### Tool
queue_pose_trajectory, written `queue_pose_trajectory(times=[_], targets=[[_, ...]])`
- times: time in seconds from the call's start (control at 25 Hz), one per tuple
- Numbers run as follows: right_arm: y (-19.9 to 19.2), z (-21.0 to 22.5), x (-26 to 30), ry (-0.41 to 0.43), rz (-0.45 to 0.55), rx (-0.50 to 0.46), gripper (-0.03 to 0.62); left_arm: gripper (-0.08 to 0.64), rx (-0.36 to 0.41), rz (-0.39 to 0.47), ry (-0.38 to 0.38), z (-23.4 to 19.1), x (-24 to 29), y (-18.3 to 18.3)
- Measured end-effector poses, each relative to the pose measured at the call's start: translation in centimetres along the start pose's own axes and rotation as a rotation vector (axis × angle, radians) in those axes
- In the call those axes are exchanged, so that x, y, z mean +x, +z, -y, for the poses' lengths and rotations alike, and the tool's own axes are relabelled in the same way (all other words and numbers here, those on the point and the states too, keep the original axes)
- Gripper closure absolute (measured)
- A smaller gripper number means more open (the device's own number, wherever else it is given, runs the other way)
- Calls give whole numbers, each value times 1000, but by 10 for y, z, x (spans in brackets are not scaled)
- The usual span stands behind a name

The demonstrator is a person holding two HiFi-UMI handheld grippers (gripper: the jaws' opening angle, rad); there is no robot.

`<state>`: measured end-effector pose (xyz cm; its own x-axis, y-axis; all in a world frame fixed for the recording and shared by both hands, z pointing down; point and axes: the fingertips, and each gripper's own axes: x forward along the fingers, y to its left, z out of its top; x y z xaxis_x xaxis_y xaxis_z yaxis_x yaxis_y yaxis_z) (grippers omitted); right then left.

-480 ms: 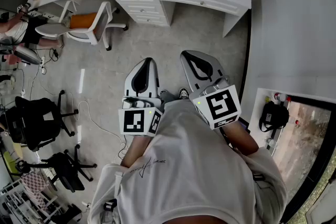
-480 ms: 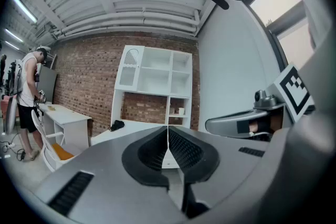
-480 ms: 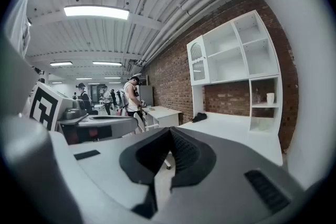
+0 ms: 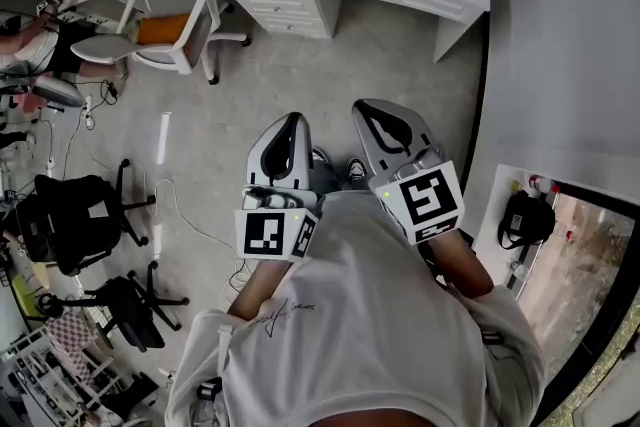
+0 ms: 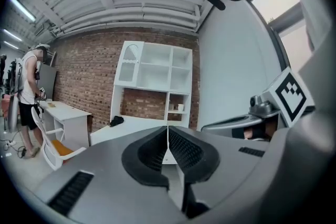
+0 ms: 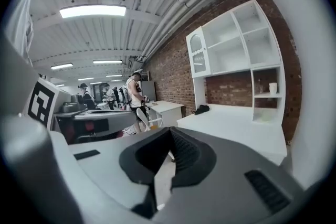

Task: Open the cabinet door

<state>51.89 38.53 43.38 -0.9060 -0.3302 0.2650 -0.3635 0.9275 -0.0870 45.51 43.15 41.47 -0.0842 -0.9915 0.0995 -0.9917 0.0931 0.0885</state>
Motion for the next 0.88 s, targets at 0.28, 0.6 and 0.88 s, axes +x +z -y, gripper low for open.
queue_pose_trajectory(times=[0.28,0.6,0.88], targets=[[-2,8,20,21,-33,33,566,543,34,-21,11,-17,13,3],[20,-3,73,128,-87,-18,566,543,2,-79,-61,-56,53,-3],[49,6,132,113,-112,-75,566,543,-3,-72,-37,-117,84,16]])
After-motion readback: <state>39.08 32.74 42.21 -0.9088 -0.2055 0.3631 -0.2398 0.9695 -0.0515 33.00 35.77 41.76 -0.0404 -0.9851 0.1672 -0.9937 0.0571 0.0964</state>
